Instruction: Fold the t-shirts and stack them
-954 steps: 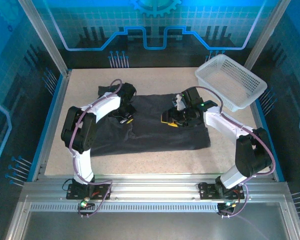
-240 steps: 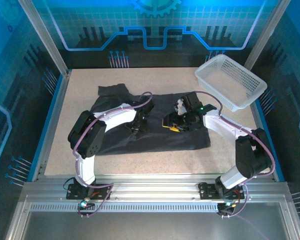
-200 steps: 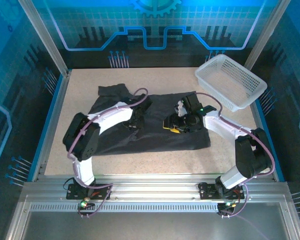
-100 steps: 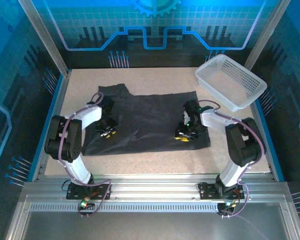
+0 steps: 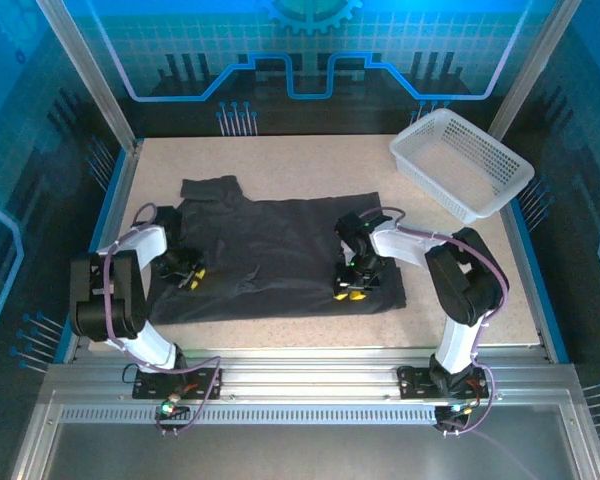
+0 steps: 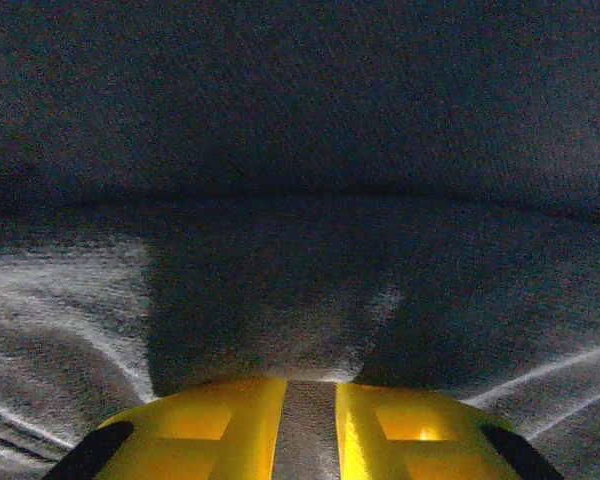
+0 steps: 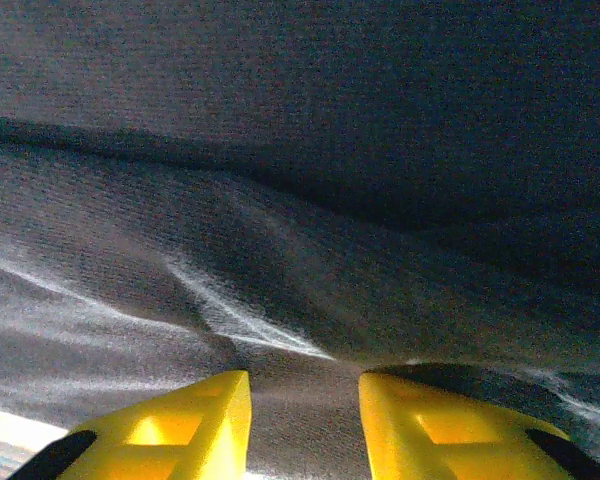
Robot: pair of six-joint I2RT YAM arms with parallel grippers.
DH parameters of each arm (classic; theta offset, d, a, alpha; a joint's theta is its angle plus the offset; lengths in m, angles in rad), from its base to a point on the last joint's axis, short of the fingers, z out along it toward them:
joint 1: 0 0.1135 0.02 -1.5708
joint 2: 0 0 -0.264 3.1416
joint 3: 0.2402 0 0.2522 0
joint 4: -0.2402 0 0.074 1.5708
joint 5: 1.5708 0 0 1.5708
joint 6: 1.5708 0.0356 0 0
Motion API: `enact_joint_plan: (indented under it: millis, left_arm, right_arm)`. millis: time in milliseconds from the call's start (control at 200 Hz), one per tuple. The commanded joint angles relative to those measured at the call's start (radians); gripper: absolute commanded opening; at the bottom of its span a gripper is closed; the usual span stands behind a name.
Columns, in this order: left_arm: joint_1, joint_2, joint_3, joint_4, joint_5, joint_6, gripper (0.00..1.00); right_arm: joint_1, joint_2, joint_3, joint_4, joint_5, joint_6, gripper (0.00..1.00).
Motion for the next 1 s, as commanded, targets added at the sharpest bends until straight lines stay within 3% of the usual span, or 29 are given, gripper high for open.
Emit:
enact_joint_plan:
  millis: [0, 175, 305, 610, 760, 995]
  left_arm:
    - [0.042, -0.018, 0.013, -0.044, -0.062, 0.029, 0.29]
    - [0.040, -0.032, 0.247, -0.054, -0.129, 0.047, 0.46]
    - [0.057, 0.106, 0.476, -0.029, -0.129, 0.051, 0.58]
    - [0.098, 0.569, 0.991, 0.002, -0.165, 0.251, 0.61]
    - [0.102, 0.682, 1.080, 0.084, -0.103, 0.299, 0.62]
    - [0.099, 0.802, 1.157, 0.118, 0.027, 0.266, 0.60]
  right_arm:
    - [0.014, -0.018, -0.010, -0.043, -0.015, 0.041, 0.40]
    - [-0.022, -0.137, 0.082, 0.038, -0.022, 0.030, 0.49]
    - [-0.086, -0.128, 0.181, 0.090, -0.074, 0.001, 0.53]
    - [-0.225, -0.014, 0.373, 0.086, -0.129, -0.003, 0.53]
    - [-0.236, -0.013, 0.373, 0.074, -0.120, 0.004, 0.53]
    - [-0.246, -0.022, 0.321, 0.088, -0.115, 0.029, 0.54]
